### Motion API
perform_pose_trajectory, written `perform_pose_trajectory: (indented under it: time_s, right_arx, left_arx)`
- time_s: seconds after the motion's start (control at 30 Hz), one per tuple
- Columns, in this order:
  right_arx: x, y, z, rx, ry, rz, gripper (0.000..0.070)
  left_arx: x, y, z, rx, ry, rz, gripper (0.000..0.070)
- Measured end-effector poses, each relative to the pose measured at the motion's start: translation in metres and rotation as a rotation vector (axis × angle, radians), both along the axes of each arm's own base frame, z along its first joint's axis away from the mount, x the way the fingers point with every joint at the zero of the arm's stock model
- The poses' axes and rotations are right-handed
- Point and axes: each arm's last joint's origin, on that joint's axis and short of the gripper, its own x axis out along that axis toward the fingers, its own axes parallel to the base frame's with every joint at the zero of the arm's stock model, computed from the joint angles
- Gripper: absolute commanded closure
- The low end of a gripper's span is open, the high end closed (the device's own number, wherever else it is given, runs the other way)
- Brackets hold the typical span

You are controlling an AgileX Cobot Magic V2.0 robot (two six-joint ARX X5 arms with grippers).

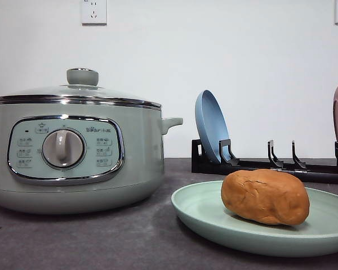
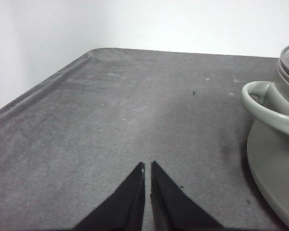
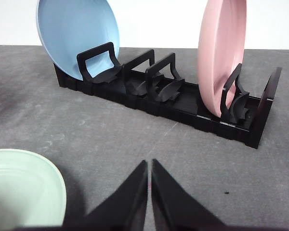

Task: Transfer potato from steamer to green plate

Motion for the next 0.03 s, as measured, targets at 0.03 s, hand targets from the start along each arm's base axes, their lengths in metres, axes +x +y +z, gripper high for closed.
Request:
perform_pose_trajectory:
  time_s: [0.03]
  right_arx:
    - [0.0000,0.0000,0.0000,0.000,0.000,0.000,0.0700]
  left_arx:
    - [0.0000,0.0000,0.0000,0.000,0.000,0.000,0.0685]
